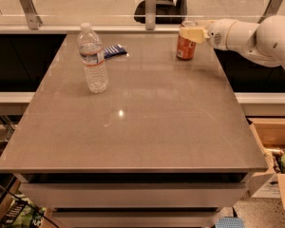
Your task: Move coke can near water bottle
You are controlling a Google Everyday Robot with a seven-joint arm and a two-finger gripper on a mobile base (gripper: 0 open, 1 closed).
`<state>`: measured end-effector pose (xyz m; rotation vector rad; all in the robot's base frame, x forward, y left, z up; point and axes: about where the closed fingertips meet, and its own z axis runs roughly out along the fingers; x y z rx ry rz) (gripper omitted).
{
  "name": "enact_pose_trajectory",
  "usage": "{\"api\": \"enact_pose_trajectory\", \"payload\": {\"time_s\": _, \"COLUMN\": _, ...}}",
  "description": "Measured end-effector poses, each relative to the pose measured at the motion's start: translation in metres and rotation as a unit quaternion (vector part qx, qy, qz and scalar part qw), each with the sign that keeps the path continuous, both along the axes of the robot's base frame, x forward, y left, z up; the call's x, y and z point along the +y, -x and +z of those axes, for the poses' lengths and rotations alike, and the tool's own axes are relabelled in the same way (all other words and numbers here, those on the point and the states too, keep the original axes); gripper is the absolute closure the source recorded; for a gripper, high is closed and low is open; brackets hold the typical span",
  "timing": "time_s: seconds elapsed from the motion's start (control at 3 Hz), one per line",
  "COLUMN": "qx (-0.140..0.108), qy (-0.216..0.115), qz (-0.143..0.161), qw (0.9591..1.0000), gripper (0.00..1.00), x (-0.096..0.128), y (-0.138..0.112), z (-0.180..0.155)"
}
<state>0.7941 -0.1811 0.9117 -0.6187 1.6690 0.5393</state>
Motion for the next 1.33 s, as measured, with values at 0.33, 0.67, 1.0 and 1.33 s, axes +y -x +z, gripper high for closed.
{"api": "enact_pose_trajectory", "payload": {"time_s": 0.33, "qx": 0.001, "qy": 0.0, "qz": 0.002, "qw": 1.0, "gripper": 0.87, "x": 0.003, "y": -0.001, "z": -0.001}}
{"api": "enact_pose_trajectory", "payload": {"time_s": 0.67, "qx": 0.001, "qy": -0.001, "qz": 0.004, "qw": 1.0, "gripper": 1.0, "x": 0.006, "y": -0.001, "z": -0.002}}
{"api": "enact_pose_trajectory", "payload": {"time_s": 1.0, "qx": 0.001, "qy": -0.001, "qz": 0.005, "qw": 1.0, "gripper": 1.0, "x": 0.007, "y": -0.001, "z": -0.001}}
{"api": "enact_pose_trajectory", "payload": {"time_s": 1.33, "qx": 0.0, "qy": 0.0, "qz": 0.013, "qw": 0.9999, "gripper": 1.0, "x": 0.009, "y": 0.007, "z": 0.011}}
